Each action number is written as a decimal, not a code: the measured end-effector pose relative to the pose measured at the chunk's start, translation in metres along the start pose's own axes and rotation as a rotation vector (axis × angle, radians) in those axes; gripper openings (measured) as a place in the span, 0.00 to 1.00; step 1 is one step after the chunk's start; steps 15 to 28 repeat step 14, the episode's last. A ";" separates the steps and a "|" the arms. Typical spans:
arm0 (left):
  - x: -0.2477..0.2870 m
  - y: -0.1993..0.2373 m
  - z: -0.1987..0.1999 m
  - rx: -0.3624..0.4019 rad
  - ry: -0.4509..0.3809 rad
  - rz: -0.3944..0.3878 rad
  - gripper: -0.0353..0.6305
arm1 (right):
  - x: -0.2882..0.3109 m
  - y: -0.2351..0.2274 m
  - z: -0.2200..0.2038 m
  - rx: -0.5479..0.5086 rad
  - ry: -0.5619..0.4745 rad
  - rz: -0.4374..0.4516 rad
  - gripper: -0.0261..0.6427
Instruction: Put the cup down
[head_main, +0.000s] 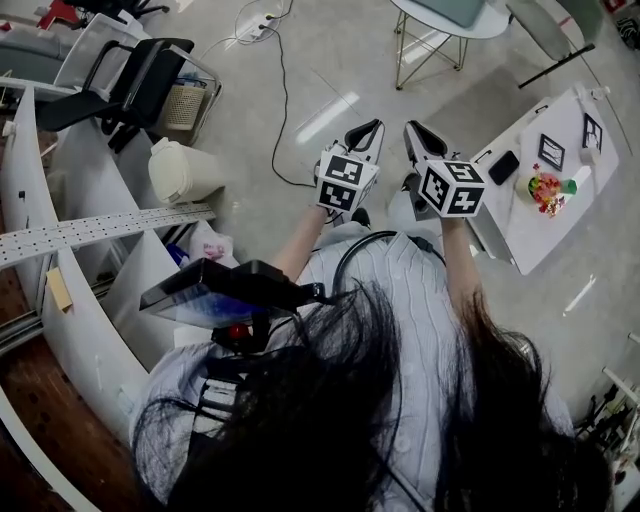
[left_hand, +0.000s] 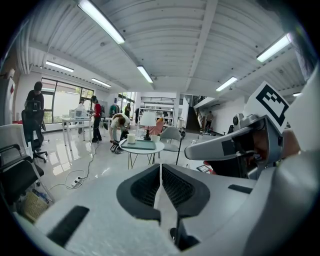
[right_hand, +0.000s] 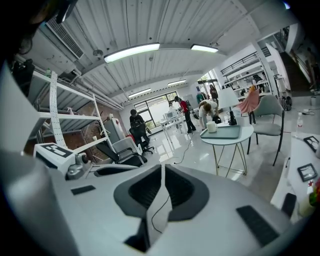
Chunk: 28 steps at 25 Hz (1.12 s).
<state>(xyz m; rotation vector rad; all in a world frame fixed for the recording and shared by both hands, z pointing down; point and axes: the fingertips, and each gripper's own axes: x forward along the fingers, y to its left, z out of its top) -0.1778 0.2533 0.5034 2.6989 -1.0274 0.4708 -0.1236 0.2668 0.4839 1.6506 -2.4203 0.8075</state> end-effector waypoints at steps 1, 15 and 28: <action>0.000 0.000 0.001 -0.001 -0.001 0.000 0.09 | 0.000 0.000 0.001 -0.002 0.001 0.001 0.11; 0.006 -0.001 0.008 0.004 -0.014 -0.008 0.09 | -0.001 -0.003 0.005 -0.019 0.006 -0.008 0.11; 0.006 -0.001 0.008 0.004 -0.014 -0.008 0.09 | -0.001 -0.003 0.005 -0.019 0.006 -0.008 0.11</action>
